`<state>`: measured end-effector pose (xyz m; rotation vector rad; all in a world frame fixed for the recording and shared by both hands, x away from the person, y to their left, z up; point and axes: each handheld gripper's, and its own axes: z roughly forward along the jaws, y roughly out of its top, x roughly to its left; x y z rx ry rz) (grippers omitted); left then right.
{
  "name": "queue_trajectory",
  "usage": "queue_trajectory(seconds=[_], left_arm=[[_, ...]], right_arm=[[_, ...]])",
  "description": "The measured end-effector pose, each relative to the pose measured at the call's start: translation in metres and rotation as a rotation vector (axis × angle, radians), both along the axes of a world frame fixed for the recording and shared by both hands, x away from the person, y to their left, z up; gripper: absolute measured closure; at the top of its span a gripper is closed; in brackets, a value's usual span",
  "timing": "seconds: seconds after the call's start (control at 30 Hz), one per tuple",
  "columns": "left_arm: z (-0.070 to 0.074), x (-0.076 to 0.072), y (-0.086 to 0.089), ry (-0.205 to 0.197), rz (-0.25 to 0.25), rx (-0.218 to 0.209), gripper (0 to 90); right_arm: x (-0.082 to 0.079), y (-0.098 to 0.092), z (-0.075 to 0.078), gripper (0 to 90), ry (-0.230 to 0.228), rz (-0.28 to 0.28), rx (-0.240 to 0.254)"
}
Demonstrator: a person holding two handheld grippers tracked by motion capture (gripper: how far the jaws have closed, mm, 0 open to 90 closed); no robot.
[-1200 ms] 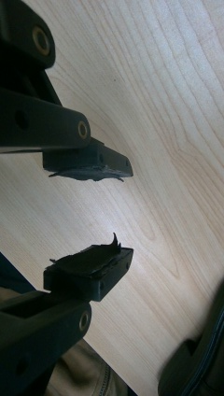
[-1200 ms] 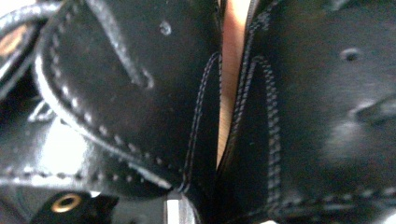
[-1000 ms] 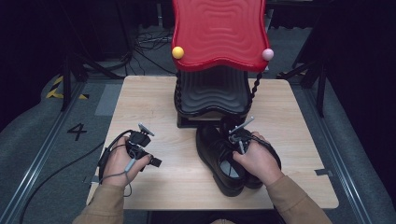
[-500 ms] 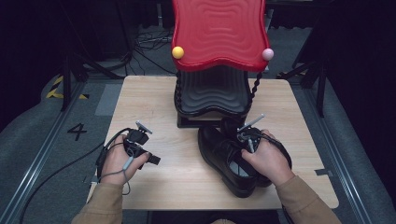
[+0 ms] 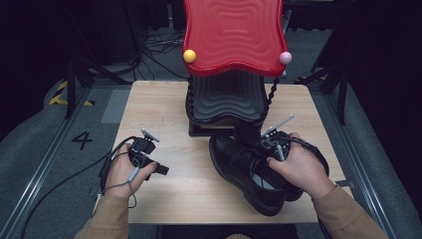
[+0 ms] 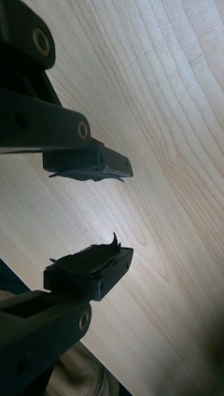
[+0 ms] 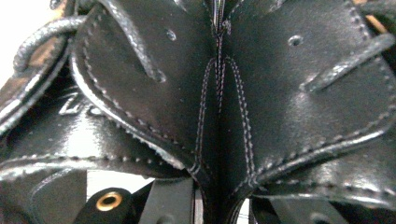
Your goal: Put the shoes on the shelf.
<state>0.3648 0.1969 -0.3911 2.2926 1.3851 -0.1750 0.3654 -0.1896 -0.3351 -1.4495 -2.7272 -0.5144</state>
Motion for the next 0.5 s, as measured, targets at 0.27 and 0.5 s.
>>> queue_trajectory(seconds=[0.27,0.5], left_arm=[[0.000,0.000,0.003,0.002,0.008,-0.006,55.4],[-0.001,0.001,0.004,0.005,0.010,-0.008,55.3]], right_arm=[[-0.004,-0.007,0.025,81.7,-0.011,0.026,-0.011],[-0.011,-0.015,0.051,81.7,-0.011,0.054,0.021]])
